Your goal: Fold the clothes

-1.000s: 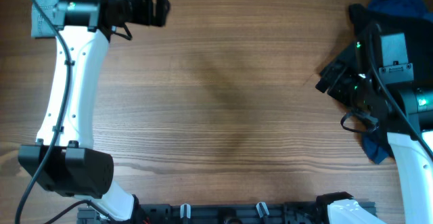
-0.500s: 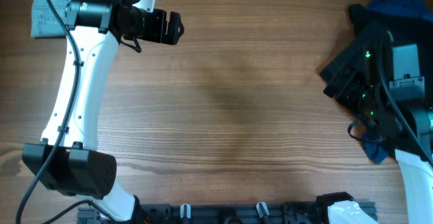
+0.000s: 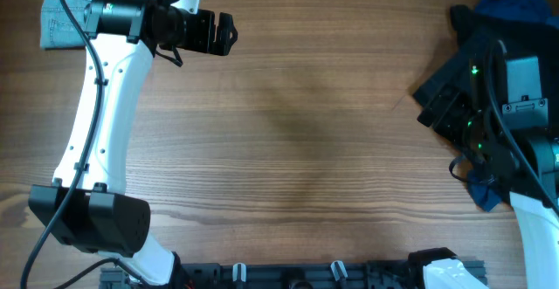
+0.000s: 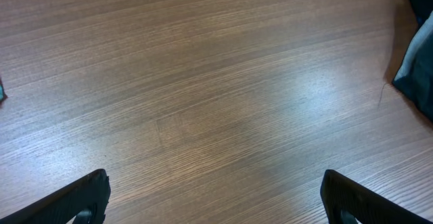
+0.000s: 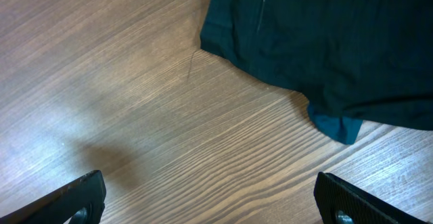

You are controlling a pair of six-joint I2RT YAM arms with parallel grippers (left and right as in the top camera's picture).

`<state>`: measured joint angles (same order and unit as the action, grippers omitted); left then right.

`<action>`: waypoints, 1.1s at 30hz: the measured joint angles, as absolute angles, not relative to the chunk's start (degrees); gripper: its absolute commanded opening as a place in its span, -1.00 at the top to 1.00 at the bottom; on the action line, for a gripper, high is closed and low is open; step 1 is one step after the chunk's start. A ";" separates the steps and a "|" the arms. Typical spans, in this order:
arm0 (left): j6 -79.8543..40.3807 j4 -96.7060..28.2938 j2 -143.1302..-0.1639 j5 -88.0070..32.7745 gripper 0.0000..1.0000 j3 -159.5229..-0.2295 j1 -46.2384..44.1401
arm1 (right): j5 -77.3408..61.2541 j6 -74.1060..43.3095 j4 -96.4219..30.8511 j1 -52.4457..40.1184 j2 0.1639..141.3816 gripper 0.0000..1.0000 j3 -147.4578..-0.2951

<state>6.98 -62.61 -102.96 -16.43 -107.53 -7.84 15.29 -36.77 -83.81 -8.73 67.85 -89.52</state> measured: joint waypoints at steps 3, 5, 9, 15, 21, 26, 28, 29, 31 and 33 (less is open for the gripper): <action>6.98 -62.61 -102.96 -16.45 -0.99 -107.53 -7.84 | 15.29 -36.75 -83.81 -8.73 67.85 -0.99 -89.52; 6.98 -62.61 -102.96 -16.43 -0.99 -107.53 -7.84 | 15.29 -36.77 -83.81 -8.73 67.85 -0.99 -89.52; 6.98 -62.61 -102.96 -16.45 -0.99 -107.53 -7.84 | 15.29 -36.75 -83.81 -8.73 67.85 -0.99 -89.52; 6.98 -62.61 -102.96 -16.45 -0.99 -107.53 -7.84 | 15.94 -36.75 -83.61 -8.73 67.85 -0.99 -89.52; 6.98 -62.59 -102.96 -16.43 -1.00 -107.53 -7.84 | 17.47 -36.49 -71.46 -7.38 63.83 -0.99 -83.20; 6.98 -62.57 -102.96 -16.43 -1.00 -107.53 -7.84 | 16.75 -35.40 -53.04 -2.98 54.50 -1.00 -69.97; 6.98 -62.59 -102.96 -16.47 -0.99 -107.53 -7.84 | 15.86 -34.02 -47.22 -1.63 51.22 -0.99 -64.93; 6.98 -62.57 -102.96 -16.45 -0.99 -107.53 -7.84 | 15.29 -33.08 -43.03 -0.95 49.36 -1.00 -61.82; 6.98 -62.59 -102.96 -16.47 -1.00 -107.53 -7.84 | 14.59 -31.40 -35.09 0.10 46.00 -0.99 -55.59; 6.98 -62.61 -102.96 -16.47 -1.00 -107.53 -7.84 | 14.15 -29.65 -27.53 0.75 42.98 -1.00 -49.58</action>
<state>6.98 -62.61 -102.96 -16.47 -107.53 -7.84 14.15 -29.65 -27.53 0.75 42.98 -49.58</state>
